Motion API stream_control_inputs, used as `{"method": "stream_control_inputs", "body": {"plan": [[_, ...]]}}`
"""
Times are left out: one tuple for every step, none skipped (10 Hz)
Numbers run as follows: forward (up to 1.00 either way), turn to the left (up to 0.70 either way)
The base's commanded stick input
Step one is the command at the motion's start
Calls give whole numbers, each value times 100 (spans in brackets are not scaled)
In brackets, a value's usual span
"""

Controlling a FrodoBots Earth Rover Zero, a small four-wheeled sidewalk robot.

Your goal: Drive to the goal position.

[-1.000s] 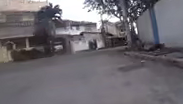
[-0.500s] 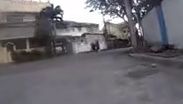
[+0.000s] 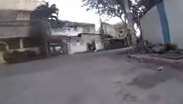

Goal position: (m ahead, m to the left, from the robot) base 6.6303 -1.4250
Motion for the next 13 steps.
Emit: {"method": "stream_control_inputs", "body": {"plan": [[100, 0], [100, 0], [100, 0], [100, -10], [100, -29], [100, -39], [100, -35], [100, -9], [100, 0], [100, 0], [100, 0], [100, 0], [100, -22]]}}
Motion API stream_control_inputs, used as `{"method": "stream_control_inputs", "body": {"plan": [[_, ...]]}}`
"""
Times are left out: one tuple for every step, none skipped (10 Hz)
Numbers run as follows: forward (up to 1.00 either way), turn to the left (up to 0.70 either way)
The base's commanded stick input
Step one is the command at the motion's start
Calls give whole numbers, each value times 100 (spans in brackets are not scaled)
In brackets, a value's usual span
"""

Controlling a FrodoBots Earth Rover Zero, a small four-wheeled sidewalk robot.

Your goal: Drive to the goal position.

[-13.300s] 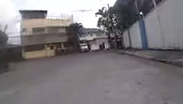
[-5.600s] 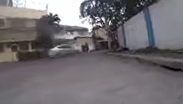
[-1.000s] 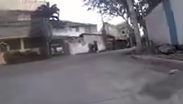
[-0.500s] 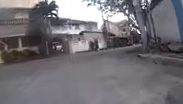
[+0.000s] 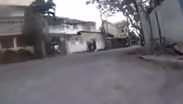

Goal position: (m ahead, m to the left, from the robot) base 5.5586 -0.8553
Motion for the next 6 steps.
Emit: {"method": "stream_control_inputs", "body": {"plan": [[100, -40], [100, -40], [100, -40], [100, -17], [100, 0], [100, -5]]}}
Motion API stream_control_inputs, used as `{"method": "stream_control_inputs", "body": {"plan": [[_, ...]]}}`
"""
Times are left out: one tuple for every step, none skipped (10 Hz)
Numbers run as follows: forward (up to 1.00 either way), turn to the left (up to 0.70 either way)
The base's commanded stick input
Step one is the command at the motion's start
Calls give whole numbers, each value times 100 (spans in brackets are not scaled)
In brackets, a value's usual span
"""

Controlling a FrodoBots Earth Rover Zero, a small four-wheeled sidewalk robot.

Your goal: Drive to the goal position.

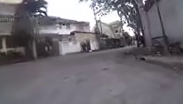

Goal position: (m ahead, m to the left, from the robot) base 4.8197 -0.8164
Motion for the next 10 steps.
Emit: {"method": "stream_control_inputs", "body": {"plan": [[100, -12], [100, -40], [100, -27], [100, -10], [100, 0], [100, 0], [100, 0], [100, 0], [100, 0], [100, 0]]}}
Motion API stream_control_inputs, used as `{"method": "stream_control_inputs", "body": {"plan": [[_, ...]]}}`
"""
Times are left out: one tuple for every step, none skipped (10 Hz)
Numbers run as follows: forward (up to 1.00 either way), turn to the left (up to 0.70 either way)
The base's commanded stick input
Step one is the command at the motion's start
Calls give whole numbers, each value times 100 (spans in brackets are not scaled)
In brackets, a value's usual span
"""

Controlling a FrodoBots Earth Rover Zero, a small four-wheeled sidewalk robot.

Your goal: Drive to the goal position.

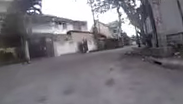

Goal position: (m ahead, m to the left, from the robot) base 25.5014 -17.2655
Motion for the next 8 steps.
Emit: {"method": "stream_control_inputs", "body": {"plan": [[100, -8], [100, -28], [100, -26], [100, 0], [100, 0], [100, 0], [100, 0], [100, 0]]}}
